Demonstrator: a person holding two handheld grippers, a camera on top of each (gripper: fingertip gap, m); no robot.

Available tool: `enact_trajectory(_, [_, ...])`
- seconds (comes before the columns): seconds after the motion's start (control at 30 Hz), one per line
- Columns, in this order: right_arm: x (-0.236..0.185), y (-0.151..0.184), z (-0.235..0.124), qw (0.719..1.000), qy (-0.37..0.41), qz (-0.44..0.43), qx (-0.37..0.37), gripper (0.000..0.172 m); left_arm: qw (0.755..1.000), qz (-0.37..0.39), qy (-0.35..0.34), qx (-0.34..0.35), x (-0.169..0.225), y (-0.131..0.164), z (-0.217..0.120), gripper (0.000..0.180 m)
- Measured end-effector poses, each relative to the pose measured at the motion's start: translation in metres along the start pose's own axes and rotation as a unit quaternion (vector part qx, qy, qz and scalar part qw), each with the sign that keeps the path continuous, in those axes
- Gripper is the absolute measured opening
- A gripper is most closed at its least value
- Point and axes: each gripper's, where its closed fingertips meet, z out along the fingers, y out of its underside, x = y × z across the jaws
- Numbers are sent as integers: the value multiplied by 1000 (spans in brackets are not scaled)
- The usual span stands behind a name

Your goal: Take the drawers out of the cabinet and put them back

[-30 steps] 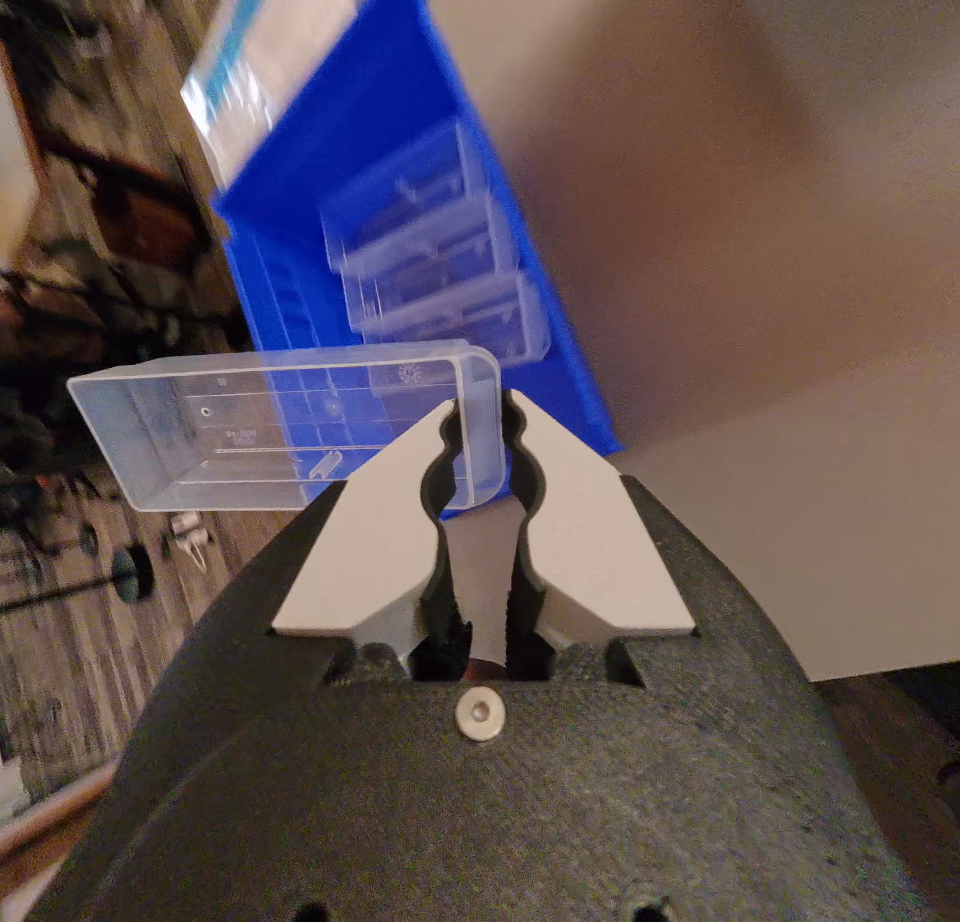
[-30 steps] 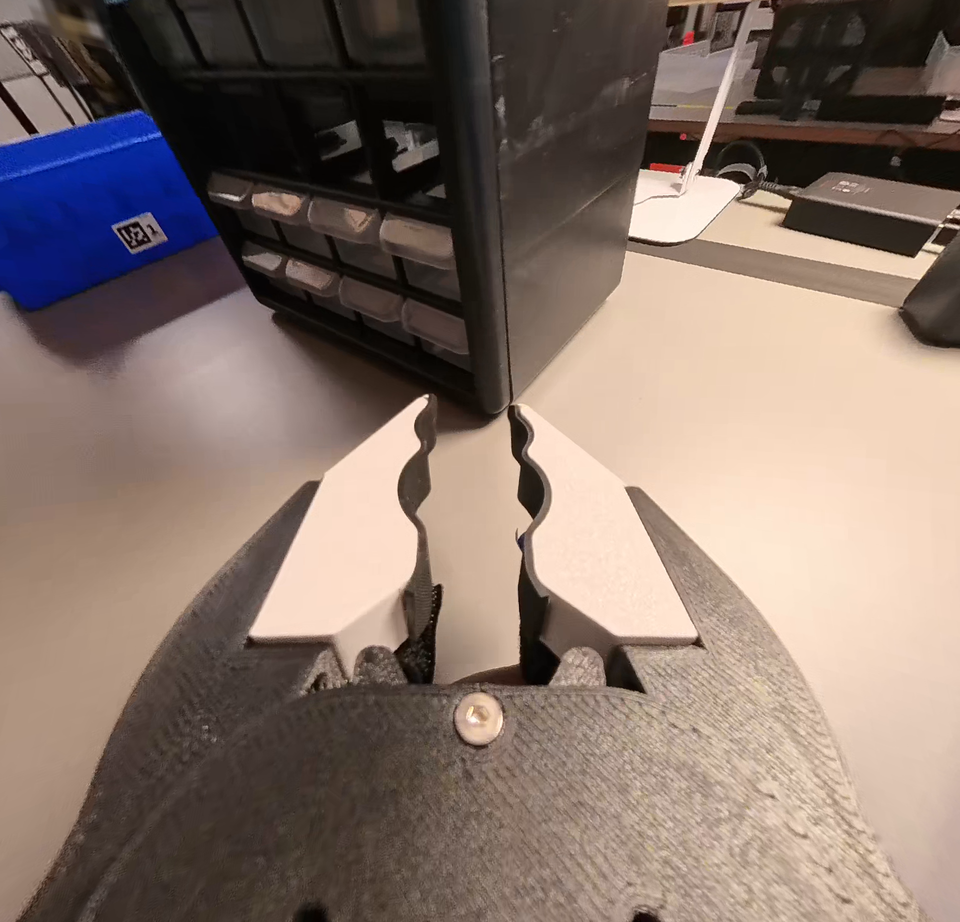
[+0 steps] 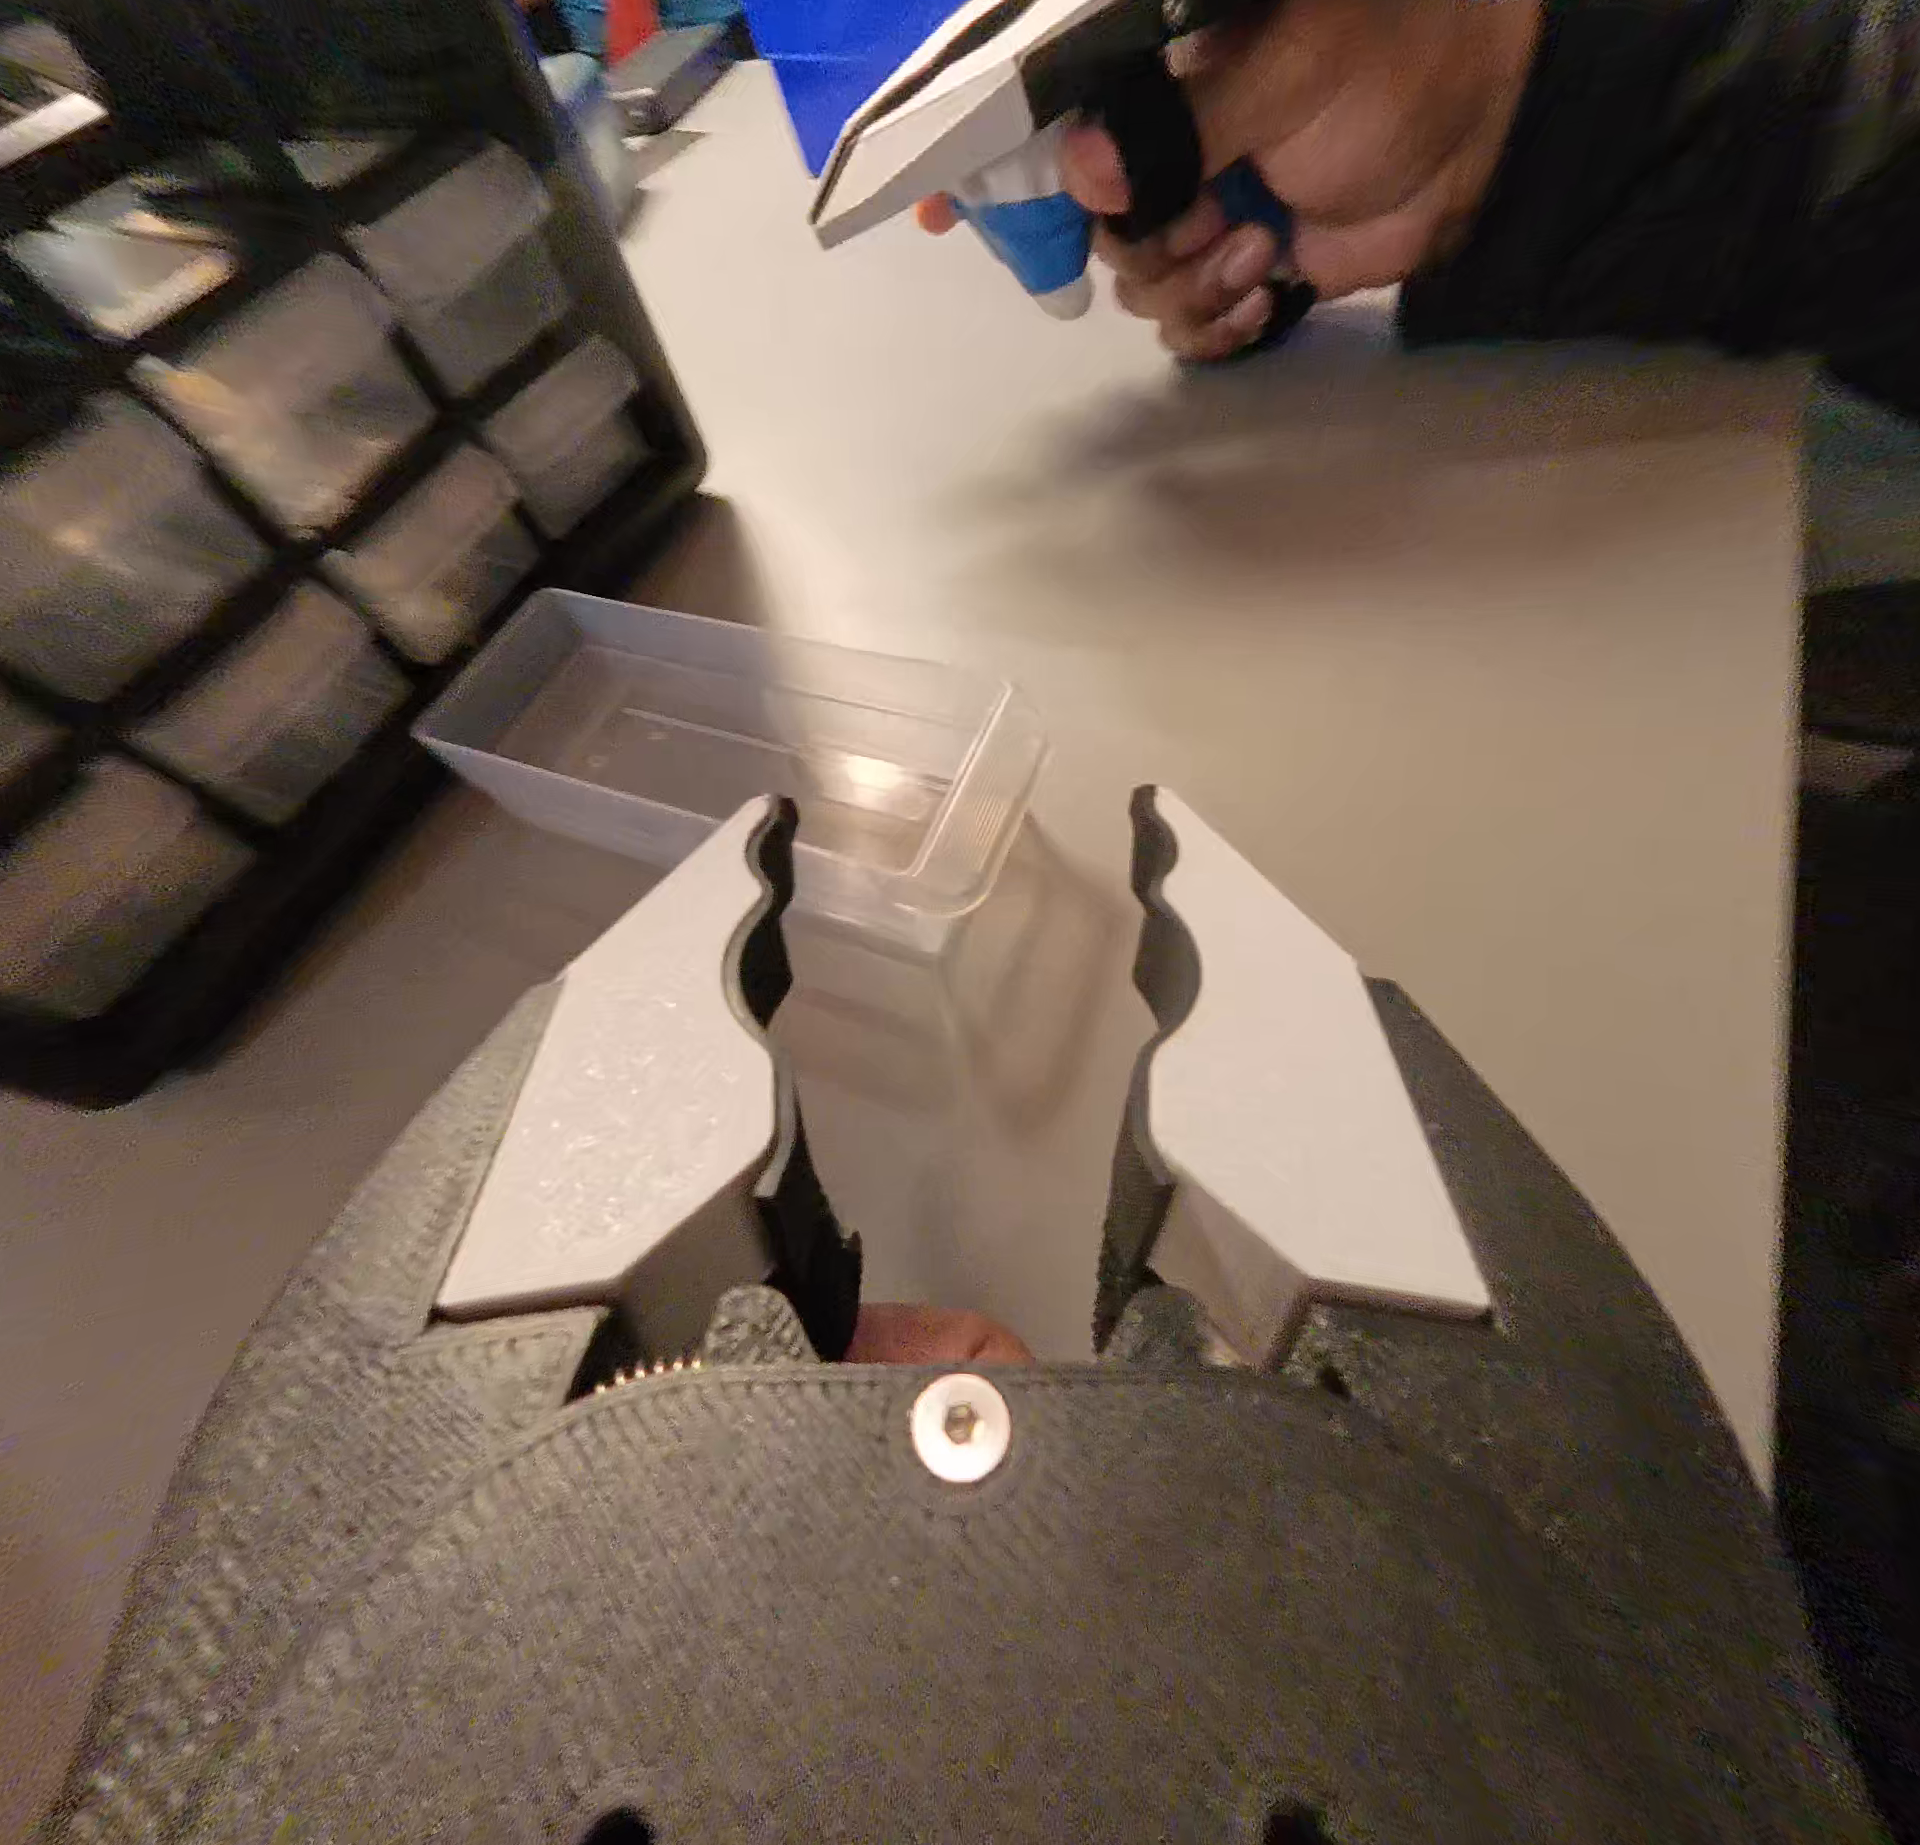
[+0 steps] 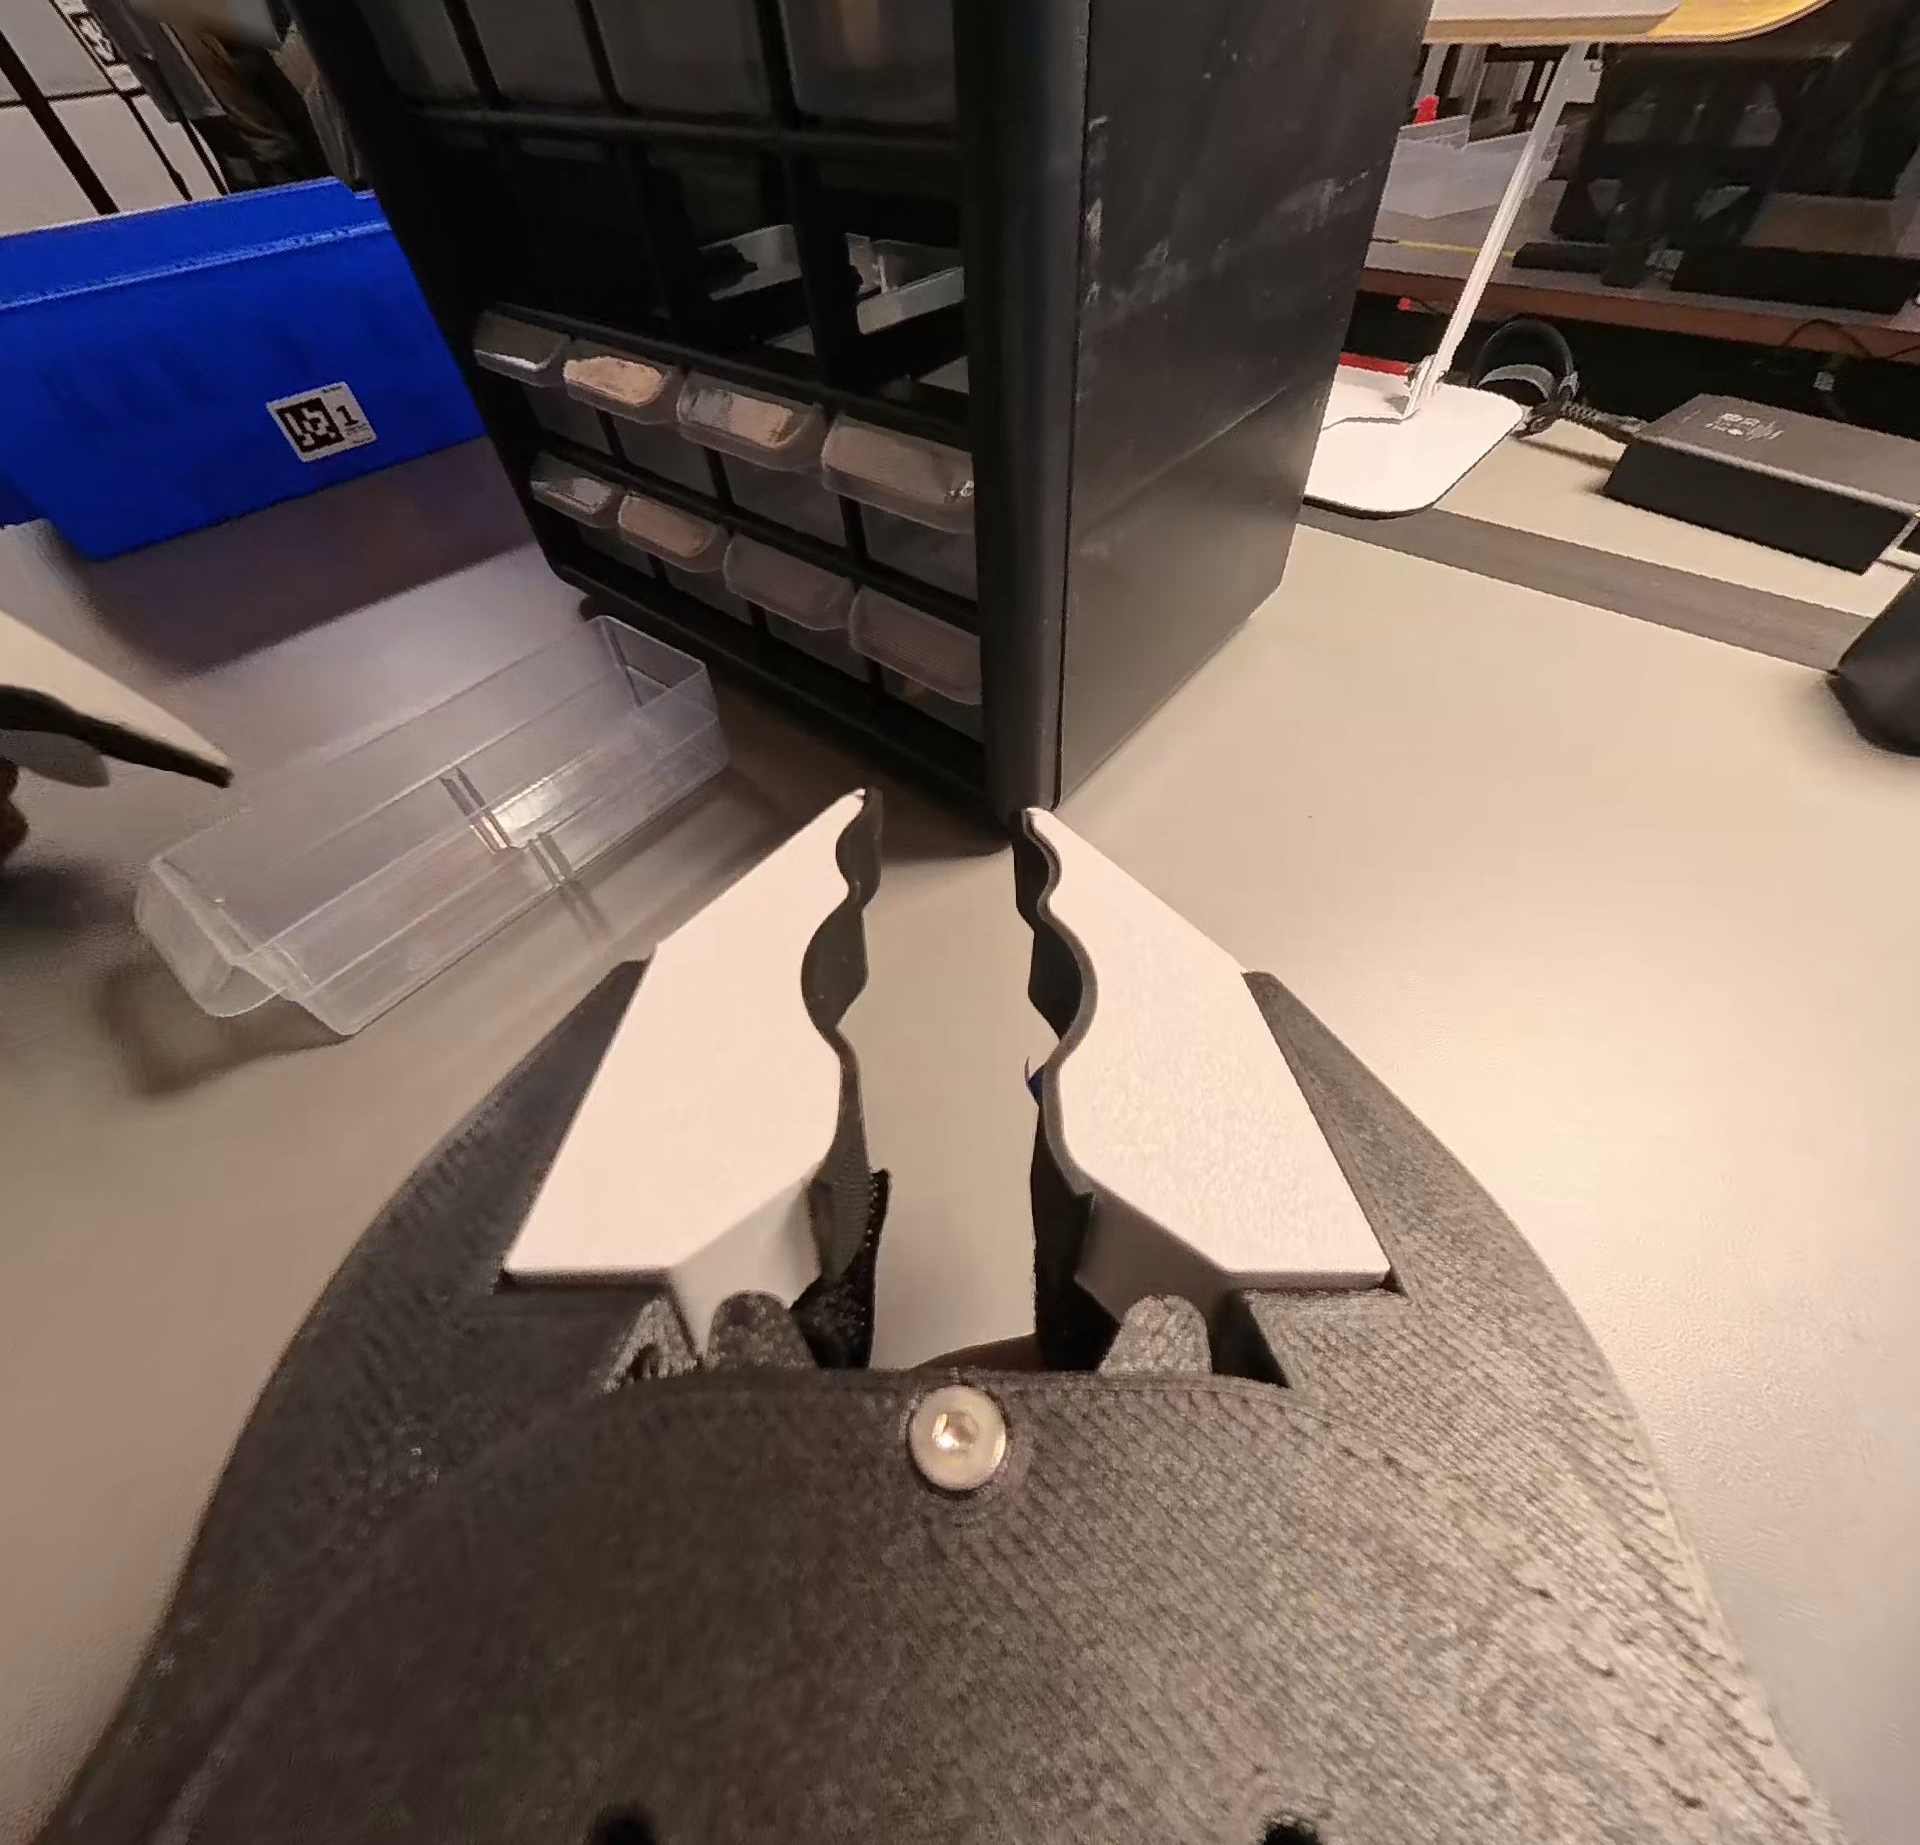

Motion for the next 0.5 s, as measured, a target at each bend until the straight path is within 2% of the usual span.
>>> enact_trajectory(0.1, [-1,1,1,1000,1,-6,-5,27,993,105,-48,-6,2,2,-3,53])
enact_trajectory(0.2, [-3,2,2,1000,3,-16,-8,27,982,171,-55,-64,-3,17,8,54])
enact_trajectory(0.27, [-2,2,2,1000,7,-20,-7,27,974,209,-57,-72,-6,20,15,48])
enact_trajectory(0.4, [-1,-1,1,1000,4,-14,5,28,960,263,-58,-79,-13,21,24,20])
enact_trajectory(0.5, [1,-10,0,1000,-11,13,24,33,959,272,-45,-65,-12,17,20,18])
